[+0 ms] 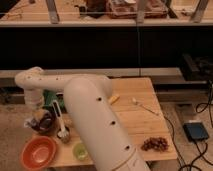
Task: Wipe purple bowl with towel
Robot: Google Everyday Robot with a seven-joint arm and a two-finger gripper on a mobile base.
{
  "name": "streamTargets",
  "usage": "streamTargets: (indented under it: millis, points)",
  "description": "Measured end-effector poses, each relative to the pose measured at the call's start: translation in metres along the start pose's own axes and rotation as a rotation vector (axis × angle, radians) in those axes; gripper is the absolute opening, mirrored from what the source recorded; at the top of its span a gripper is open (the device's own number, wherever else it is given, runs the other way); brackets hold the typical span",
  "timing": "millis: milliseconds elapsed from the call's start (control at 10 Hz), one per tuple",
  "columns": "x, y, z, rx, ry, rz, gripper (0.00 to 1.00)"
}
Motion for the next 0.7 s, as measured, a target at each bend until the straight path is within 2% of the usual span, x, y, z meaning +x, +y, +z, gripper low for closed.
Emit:
streamTargets:
  millis: [300, 700]
  points:
    - [-0.024, 0.004, -0.001, 0.015, -0.021, -0.051, 0.0]
    - [-0.046, 0.03, 0.007, -0.01, -0.057, -0.075, 0.0]
